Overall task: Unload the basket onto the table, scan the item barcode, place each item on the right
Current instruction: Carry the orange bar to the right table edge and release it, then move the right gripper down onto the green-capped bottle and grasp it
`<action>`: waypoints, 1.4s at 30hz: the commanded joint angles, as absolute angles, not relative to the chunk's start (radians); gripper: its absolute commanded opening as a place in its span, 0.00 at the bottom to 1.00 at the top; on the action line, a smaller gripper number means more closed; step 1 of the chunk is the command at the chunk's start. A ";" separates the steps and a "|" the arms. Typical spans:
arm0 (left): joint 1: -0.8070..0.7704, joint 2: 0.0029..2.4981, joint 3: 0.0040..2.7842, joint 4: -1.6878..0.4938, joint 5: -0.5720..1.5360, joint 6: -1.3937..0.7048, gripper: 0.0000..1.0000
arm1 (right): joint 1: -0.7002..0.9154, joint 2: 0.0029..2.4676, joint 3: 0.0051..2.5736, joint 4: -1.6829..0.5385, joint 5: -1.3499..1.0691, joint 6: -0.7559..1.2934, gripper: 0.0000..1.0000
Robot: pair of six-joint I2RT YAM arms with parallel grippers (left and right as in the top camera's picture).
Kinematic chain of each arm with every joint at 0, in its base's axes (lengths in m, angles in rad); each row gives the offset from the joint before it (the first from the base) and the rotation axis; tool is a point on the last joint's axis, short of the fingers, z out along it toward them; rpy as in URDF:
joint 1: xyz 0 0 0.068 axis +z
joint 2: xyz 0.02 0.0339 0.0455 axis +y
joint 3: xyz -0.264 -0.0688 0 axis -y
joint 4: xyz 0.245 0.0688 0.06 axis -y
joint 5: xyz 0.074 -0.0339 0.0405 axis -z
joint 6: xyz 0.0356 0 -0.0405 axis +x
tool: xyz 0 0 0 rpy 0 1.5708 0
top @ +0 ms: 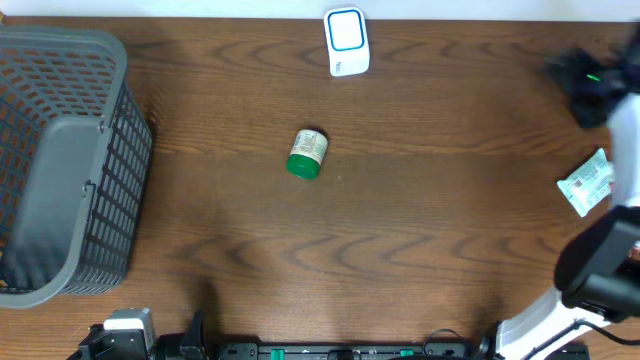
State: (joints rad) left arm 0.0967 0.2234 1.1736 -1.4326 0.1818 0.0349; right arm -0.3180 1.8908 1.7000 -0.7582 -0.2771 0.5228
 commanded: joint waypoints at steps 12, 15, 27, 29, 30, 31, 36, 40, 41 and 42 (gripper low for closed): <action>0.101 0.220 1.177 -1.431 0.191 0.051 0.98 | 0.434 1.915 1.707 -0.861 0.010 0.546 0.99; 0.101 0.220 1.177 -1.431 0.191 0.051 0.98 | 0.519 1.915 1.707 -0.832 0.009 0.564 0.99; 0.101 0.220 1.177 -1.431 0.191 0.051 0.98 | 0.669 1.917 1.708 -0.836 -0.051 0.817 0.99; 0.101 0.220 1.177 -1.431 0.191 0.051 0.98 | 0.669 1.917 1.725 -0.847 -0.068 0.815 0.99; 0.101 0.220 1.177 -1.431 0.191 0.051 0.98 | 0.670 1.918 1.737 -0.861 -0.060 0.817 0.99; 0.101 0.220 1.177 -1.431 0.191 0.051 0.98 | 0.669 1.921 1.752 -0.879 -0.059 0.829 0.99; 0.101 0.220 1.177 -1.431 0.191 0.051 0.98 | 0.669 2.006 1.876 -1.011 -0.064 0.875 0.98; 0.101 0.220 1.177 -1.431 0.191 0.051 0.98 | 0.669 2.120 2.000 -1.068 -0.108 0.876 0.99; 0.101 0.220 1.177 -1.431 0.191 0.051 0.98 | 0.669 2.151 2.035 -1.091 -0.113 0.888 0.99; 0.101 0.220 1.177 -1.431 0.191 0.051 0.98 | 0.669 2.196 2.079 -1.130 -0.112 0.914 0.99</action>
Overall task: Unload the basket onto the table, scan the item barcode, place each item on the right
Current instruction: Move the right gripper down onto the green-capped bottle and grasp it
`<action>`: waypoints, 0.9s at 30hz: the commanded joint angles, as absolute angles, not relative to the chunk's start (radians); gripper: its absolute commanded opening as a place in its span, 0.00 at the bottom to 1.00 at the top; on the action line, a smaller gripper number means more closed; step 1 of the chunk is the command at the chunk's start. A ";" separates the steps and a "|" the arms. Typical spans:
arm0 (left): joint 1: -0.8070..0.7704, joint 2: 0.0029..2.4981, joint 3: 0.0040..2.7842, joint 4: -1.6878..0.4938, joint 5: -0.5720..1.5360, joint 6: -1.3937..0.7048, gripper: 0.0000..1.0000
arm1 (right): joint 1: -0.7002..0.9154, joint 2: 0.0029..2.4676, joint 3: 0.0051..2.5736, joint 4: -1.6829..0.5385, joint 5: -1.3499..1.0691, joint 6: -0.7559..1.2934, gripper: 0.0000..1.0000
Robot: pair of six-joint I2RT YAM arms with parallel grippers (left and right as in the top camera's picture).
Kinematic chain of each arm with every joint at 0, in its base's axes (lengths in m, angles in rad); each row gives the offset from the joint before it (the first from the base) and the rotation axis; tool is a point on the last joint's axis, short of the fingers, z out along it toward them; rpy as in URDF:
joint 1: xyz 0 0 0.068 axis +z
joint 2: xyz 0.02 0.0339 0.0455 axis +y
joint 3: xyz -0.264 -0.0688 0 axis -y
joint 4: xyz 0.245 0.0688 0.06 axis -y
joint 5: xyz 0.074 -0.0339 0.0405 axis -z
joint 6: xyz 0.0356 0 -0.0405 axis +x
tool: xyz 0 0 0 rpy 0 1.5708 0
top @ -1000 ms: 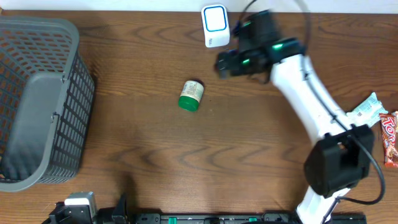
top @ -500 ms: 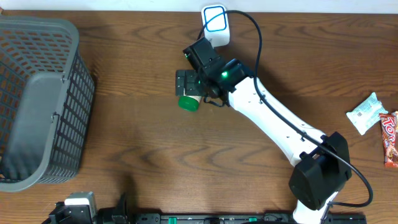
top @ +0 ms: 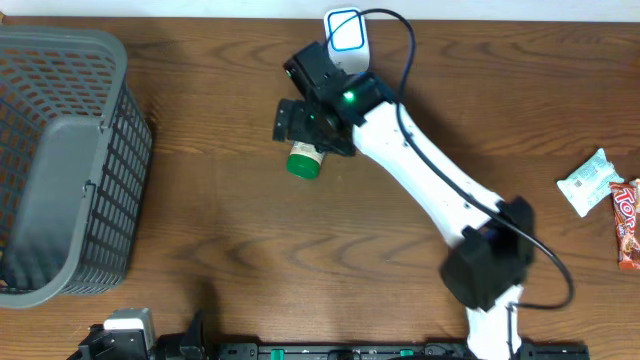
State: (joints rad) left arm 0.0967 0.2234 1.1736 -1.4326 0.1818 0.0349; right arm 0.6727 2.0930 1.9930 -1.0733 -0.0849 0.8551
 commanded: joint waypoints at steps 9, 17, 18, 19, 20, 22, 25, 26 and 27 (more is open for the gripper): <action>0.101 0.220 1.177 -1.431 0.191 0.051 0.98 | 0.676 2.343 2.127 -1.184 -0.167 1.009 0.99; 0.101 0.220 1.177 -1.431 0.191 0.051 0.98 | 0.694 2.410 2.126 -1.182 -0.155 1.121 0.93; 0.101 0.220 1.177 -1.431 0.191 0.051 0.98 | 0.696 2.421 2.126 -1.181 -0.155 1.128 0.90; 0.101 0.220 1.177 -1.431 0.191 0.051 0.98 | 0.698 2.421 2.126 -1.181 -0.155 1.129 0.86; 0.101 0.220 1.177 -1.431 0.191 0.051 0.98 | 0.699 2.424 2.126 -1.179 -0.154 1.129 0.83; 0.101 0.220 1.177 -1.431 0.191 0.051 0.98 | 0.701 2.424 2.126 -1.179 -0.134 1.129 0.76; 0.101 0.220 1.177 -1.431 0.191 0.051 0.98 | 0.702 2.424 2.126 -1.180 -0.123 1.129 0.68; 0.101 0.220 1.177 -1.431 0.191 0.051 0.98 | 0.702 2.424 2.126 -1.182 -0.123 1.129 0.65; 0.101 0.220 1.177 -1.431 0.191 0.051 0.98 | 0.702 2.424 2.126 -1.182 -0.126 1.129 0.65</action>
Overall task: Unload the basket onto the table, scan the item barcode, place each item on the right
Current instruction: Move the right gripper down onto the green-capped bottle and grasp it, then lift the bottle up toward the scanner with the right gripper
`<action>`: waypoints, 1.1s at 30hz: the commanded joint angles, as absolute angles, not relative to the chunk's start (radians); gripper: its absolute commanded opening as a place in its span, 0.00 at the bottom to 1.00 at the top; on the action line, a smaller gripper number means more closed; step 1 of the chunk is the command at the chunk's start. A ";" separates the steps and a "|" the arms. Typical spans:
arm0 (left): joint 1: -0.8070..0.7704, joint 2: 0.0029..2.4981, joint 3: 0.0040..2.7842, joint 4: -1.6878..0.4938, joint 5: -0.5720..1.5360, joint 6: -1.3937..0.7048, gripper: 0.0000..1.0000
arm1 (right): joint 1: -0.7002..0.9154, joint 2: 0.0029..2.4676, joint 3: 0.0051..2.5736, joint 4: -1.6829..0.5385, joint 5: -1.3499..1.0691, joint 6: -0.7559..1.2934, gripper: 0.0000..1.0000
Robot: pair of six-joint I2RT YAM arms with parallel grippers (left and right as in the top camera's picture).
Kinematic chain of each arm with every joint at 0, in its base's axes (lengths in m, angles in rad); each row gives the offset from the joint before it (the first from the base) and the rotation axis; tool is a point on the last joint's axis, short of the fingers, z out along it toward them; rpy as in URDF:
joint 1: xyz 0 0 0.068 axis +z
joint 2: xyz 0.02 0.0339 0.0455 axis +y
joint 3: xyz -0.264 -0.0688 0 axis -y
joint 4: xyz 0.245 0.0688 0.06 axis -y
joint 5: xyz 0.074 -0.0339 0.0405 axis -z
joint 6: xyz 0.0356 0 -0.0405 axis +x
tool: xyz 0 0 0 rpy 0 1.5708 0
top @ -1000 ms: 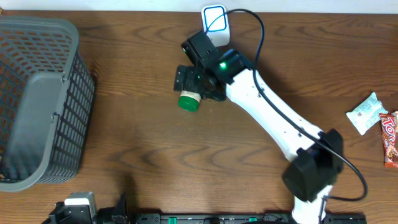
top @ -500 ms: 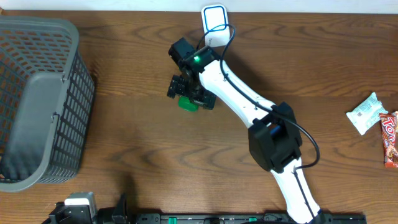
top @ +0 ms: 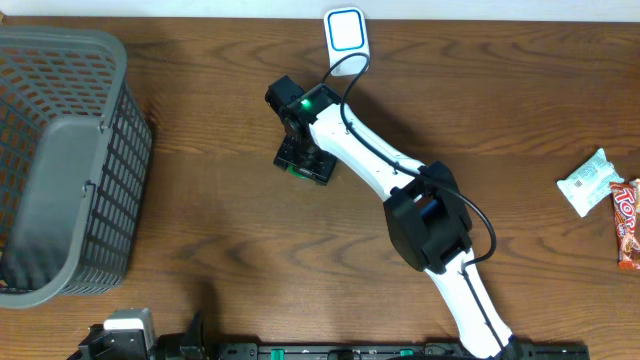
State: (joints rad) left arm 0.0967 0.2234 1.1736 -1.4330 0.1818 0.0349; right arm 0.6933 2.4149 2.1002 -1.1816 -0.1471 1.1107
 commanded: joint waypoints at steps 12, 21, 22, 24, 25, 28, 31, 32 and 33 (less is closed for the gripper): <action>0.101 0.220 1.177 -1.431 0.191 0.051 0.98 | 0.691 2.410 2.162 -1.190 -0.107 0.993 0.99; 0.101 0.220 1.177 -1.431 0.191 0.051 0.98 | 0.688 2.401 2.163 -1.199 -0.017 0.858 0.99; 0.101 0.220 1.177 -1.431 0.191 0.051 0.98 | 0.686 2.399 2.163 -1.200 -0.001 0.858 0.99; 0.101 0.220 1.177 -1.431 0.191 0.051 0.98 | 0.678 2.392 2.164 -1.198 0.012 0.858 0.99; 0.101 0.220 1.177 -1.431 0.191 0.051 0.98 | 0.673 2.388 2.164 -1.197 0.017 0.858 0.99; 0.101 0.220 1.177 -1.431 0.191 0.051 0.98 | 0.654 2.388 2.164 -1.188 0.044 0.856 0.99; 0.101 0.220 1.177 -1.431 0.191 0.051 0.98 | 0.631 2.388 2.164 -1.161 0.089 0.854 0.99; 0.101 0.220 1.177 -1.431 0.191 0.051 0.98 | 0.622 2.388 2.164 -1.141 0.105 0.854 0.99; 0.101 0.220 1.177 -1.431 0.191 0.051 0.98 | 0.613 2.388 2.164 -1.119 0.113 0.844 0.99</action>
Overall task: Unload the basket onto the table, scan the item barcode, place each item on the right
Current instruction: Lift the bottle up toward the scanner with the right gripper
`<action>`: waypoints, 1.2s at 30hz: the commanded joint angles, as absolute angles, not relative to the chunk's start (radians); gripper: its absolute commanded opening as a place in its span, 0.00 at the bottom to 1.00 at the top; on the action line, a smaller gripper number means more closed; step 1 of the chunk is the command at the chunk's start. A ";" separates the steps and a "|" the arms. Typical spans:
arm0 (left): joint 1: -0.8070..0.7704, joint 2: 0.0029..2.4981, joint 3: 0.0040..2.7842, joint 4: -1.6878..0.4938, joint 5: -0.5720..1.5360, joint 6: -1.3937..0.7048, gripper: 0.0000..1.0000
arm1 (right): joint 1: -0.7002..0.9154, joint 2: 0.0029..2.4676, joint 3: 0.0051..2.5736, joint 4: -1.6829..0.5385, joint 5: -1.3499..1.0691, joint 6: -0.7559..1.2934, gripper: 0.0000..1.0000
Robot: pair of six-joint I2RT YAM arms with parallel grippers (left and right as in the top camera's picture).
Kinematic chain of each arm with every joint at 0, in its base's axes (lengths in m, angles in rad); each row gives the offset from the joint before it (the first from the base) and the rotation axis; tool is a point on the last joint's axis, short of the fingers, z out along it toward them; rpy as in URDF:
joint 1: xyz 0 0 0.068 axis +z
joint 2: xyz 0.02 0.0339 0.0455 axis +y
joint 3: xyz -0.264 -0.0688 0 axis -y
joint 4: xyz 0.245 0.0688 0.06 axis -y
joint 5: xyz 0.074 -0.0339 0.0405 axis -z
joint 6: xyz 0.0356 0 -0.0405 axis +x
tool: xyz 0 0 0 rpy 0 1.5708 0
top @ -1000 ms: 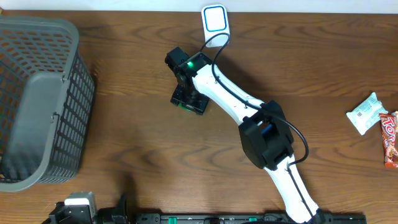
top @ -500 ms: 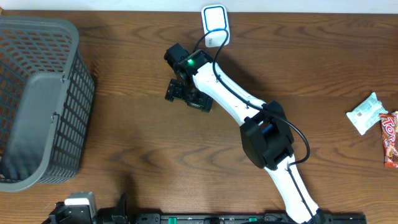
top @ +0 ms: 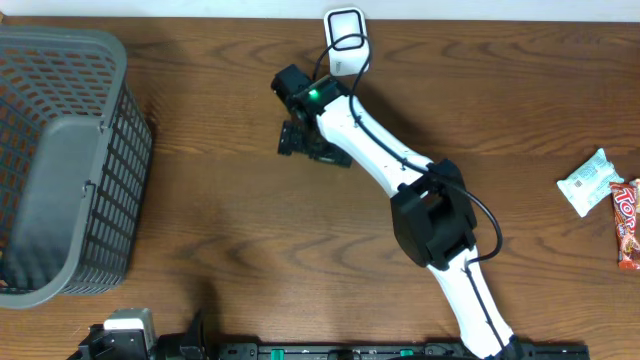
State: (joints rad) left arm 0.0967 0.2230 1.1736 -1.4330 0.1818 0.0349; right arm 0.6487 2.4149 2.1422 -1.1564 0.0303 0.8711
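Only the overhead view shows this moment. My right arm reaches from the front right to the middle of the table, a little in front of the white scanner (top: 345, 45) at the far edge. Its gripper (top: 306, 143) hangs there, seen from above with the jaws drawn close. The green-capped white bottle is hidden beneath the gripper head, and no bottle lies on the wood around it. The left gripper is out of view.
A large grey mesh basket (top: 110, 150) fills the left side. At the right edge lie a white-and-green packet (top: 586, 182) and a red candy bar (top: 628, 224). The arms' bases sit along the front edge.
The right gripper was down over the bottle with the green cap showing. Now it sits slightly farther back toward the scanner, and the spot where the cap lay is bare wood.
At first the bottle lay alone mid-table, with the right arm off at the right edge. Then the right gripper stood just behind the bottle, then down over it. By now the gripper has shifted toward the scanner and the bottle has left its spot.
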 commanded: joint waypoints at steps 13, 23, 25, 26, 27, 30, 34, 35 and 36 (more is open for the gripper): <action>0.101 0.220 1.177 -1.431 0.191 0.051 0.98 | 0.493 2.388 2.164 -0.923 0.033 0.711 0.99; 0.101 0.220 1.177 -1.431 0.191 0.051 0.98 | 0.497 2.392 2.164 -0.810 0.089 0.688 0.99; 0.101 0.220 1.177 -1.431 0.191 0.051 0.98 | 0.497 2.392 2.164 -0.778 0.093 0.635 0.99; 0.101 0.220 1.177 -1.431 0.191 0.051 0.98 | 0.496 2.393 2.164 -0.764 0.090 0.601 0.99; 0.101 0.220 1.177 -1.431 0.191 0.051 0.98 | 0.496 2.394 2.164 -0.748 0.073 0.554 0.99; 0.101 0.220 1.177 -1.431 0.191 0.051 0.98 | 0.496 2.399 2.164 -0.736 0.003 0.471 0.99; 0.101 0.220 1.177 -1.431 0.191 0.051 0.98 | 0.498 2.416 2.164 -0.750 -0.017 0.495 0.99; 0.101 0.220 1.177 -1.431 0.191 0.051 0.98 | 0.499 2.420 2.164 -0.749 -0.017 0.503 0.99; 0.101 0.220 1.177 -1.431 0.191 0.051 0.98 | 0.499 2.424 2.164 -0.747 -0.017 0.516 0.99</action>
